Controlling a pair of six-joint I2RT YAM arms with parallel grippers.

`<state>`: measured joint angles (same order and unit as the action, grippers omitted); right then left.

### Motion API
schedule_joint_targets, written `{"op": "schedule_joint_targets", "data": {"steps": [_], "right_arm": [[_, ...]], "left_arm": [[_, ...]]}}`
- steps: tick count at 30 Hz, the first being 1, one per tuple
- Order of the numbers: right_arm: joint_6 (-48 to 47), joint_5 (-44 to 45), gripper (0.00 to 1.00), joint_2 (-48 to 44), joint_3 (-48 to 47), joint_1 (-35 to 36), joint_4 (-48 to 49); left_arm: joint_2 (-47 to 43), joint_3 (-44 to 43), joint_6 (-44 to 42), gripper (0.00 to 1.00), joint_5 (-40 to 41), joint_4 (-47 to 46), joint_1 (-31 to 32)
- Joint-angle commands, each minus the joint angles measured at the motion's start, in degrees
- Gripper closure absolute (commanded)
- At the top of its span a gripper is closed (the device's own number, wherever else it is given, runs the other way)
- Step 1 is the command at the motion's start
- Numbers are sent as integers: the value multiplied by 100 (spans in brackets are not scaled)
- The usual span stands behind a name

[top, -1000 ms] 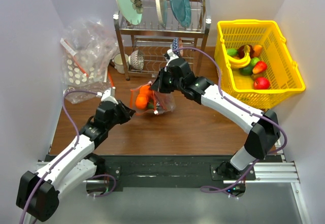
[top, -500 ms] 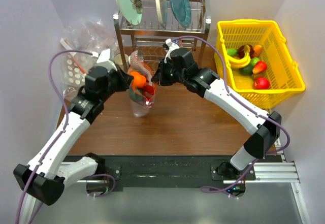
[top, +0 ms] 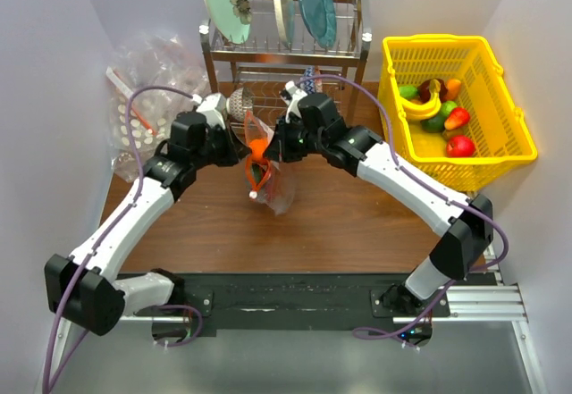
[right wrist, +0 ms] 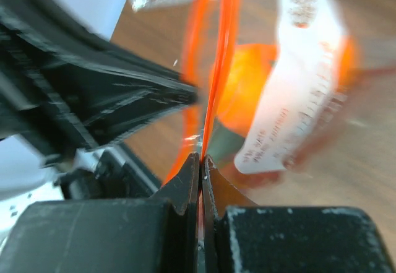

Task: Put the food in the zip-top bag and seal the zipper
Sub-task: Adjust the zipper food storage bag at the center of the board.

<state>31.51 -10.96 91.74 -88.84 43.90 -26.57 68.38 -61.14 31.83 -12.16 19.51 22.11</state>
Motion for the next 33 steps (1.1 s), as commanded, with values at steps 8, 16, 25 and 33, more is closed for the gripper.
{"op": "schedule_joint_targets", "data": {"steps": [8,16,25,33], "right_arm": [[365,-742,100,142,411,84,873],[163,76,100,-33,560,66,486],[513,419,100,-657,1175,66,994],[1375,630,100,-1150,2783,75,2137]], "left_arm": [[272,279,473,100,-1622,-1247,-14],[290,-327,280,100,-1886,-677,-14],[342,-591,-107,100,-2097,-299,-14],[589,110,-283,100,-2422,-473,4]]}}
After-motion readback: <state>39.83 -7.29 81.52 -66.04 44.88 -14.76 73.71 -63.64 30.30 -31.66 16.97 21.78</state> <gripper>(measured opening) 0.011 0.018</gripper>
